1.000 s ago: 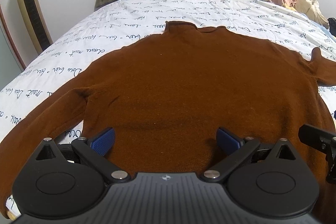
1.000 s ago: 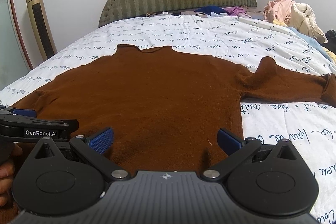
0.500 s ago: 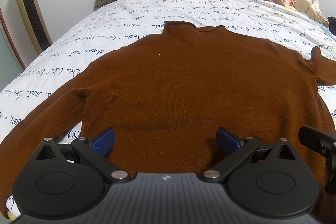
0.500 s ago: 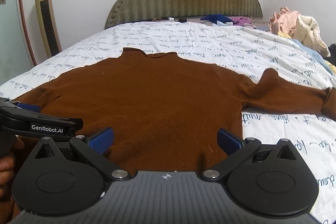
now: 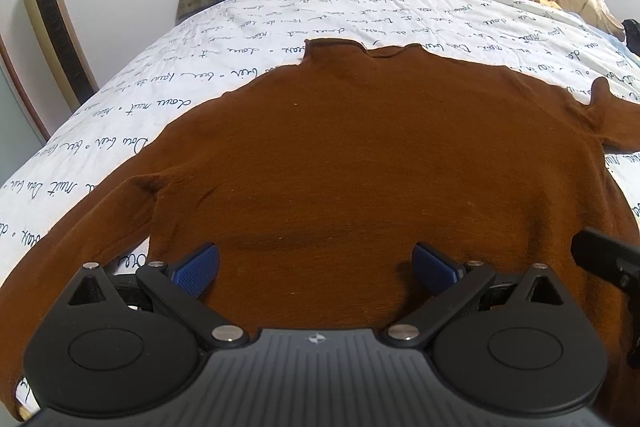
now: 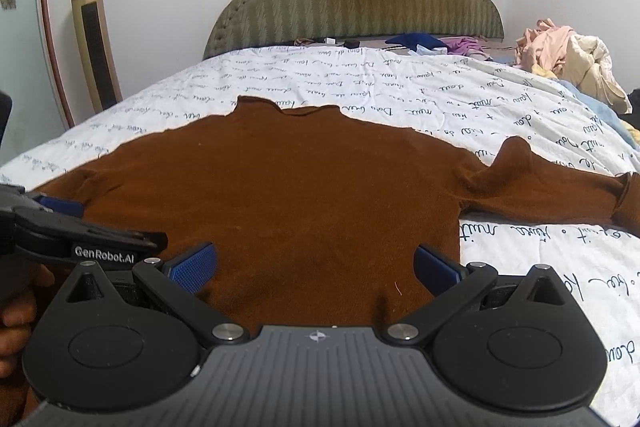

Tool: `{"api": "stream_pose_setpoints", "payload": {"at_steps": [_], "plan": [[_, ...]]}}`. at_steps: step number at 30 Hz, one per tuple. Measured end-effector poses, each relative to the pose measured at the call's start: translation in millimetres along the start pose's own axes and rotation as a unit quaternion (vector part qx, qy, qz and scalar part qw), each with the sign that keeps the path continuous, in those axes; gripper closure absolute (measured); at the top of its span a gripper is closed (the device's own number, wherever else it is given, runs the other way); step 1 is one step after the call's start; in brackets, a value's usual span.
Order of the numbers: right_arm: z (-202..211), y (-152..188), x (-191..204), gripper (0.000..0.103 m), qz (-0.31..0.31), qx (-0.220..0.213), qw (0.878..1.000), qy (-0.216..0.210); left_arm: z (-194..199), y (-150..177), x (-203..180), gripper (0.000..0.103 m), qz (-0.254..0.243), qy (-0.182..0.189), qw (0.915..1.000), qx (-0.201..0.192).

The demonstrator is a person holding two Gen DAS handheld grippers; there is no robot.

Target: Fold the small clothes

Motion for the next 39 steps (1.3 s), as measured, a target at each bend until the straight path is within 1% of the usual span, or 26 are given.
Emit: {"api": "stream_pose_setpoints", "payload": {"at_steps": [2,5,8,19,22,26,29,32,35,38,39], "plan": [[0.9,0.2,-2.1,0.000,0.001,0.001,1.000,0.003,0.3,-0.4,-1.7,0.000,-0.002,-0.001,1.0000,-0.001],[0.2,1.3,-6.2,0.000,-0.004,0.005,1.000,0.019,-0.5,-0.3,-3.7,0.000,-0.003,0.000,1.0000,0.002],[-0.9,3.6,-8.4,0.000,-0.011,0.006,1.000,0.011,-1.2,-0.2,-5.7,0.000,-0.004,0.001,1.0000,0.003],[-1.4,7.1,-16.5,0.000,-0.017,0.004,1.000,0.003,-3.6,-2.4,-17.8,0.000,-0.018,0.002,0.9998,0.003],[-0.1,7.0,-19.8,0.000,-0.009,-0.004,1.000,0.016,-4.2,-4.9,-23.2,0.000,-0.022,0.003,0.9997,0.002],[8.4,3.0,-33.3,0.000,0.016,-0.030,0.999,0.042,-1.5,-9.8,-34.1,0.000,-0.028,0.013,0.9995,-0.007],[18.3,-1.0,-65.3,0.000,0.013,-0.041,0.996,0.084,0.2,-11.5,-45.8,0.000,-0.042,0.026,0.9987,-0.010],[30.7,-4.1,-119.2,0.000,-0.019,-0.053,0.989,0.137,1.1,-10.9,-57.4,0.000,-0.059,0.041,0.9974,-0.009],[44.2,-5.0,-188.3,0.001,-0.064,-0.062,0.977,0.193,0.5,-11.1,-65.4,0.000,-0.074,0.045,0.9961,-0.012],[59.7,-3.5,-258.6,0.004,-0.121,-0.079,0.960,0.242,-0.8,-11.8,-70.8,0.000,-0.084,0.046,0.9953,-0.014],[65.0,-3.3,-282.2,0.007,-0.143,-0.086,0.953,0.253,-1.0,-12.1,-72.0,0.000,-0.086,0.046,0.9951,-0.015]]}}
Point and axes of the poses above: each gripper's, at about its wrist camera, not at the fingertips, and z roughly against the way its jaws point, x to its left, y to its underside, the point moved 9 cm from there along -z, roughly the way its jaws point, and after that the axes turned 8 degrees about -y, right-handed, at the moved point
